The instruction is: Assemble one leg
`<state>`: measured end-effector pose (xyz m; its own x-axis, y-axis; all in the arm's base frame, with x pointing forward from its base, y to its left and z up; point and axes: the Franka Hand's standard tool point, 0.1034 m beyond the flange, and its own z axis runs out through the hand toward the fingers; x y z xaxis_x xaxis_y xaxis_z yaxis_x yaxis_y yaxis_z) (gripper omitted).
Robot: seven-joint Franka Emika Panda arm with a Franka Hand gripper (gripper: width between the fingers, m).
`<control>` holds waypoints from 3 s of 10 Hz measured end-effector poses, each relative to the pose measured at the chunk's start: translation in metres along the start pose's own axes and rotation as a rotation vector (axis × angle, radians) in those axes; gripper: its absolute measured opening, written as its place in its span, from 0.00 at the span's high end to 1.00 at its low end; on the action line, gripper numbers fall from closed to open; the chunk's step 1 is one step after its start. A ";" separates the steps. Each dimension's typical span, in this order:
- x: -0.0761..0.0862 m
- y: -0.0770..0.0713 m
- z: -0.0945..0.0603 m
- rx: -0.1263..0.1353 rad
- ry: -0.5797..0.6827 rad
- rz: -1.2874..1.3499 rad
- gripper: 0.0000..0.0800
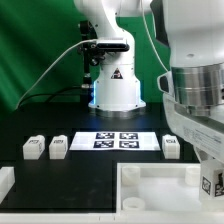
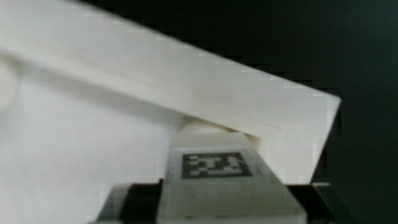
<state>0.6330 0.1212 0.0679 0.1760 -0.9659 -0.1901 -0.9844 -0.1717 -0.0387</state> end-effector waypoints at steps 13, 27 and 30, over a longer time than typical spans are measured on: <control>-0.003 0.000 -0.004 -0.010 0.066 -0.960 0.19; 0.007 -0.003 -0.001 -0.028 0.103 -0.864 0.64; 0.009 -0.001 -0.002 0.009 0.091 -0.338 0.64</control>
Offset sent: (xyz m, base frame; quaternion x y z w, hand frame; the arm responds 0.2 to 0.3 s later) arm 0.0000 0.0000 0.0000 0.0000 0.0000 0.0000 1.0000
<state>0.6357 0.1127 0.0679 0.4904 -0.8682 -0.0765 -0.8704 -0.4834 -0.0932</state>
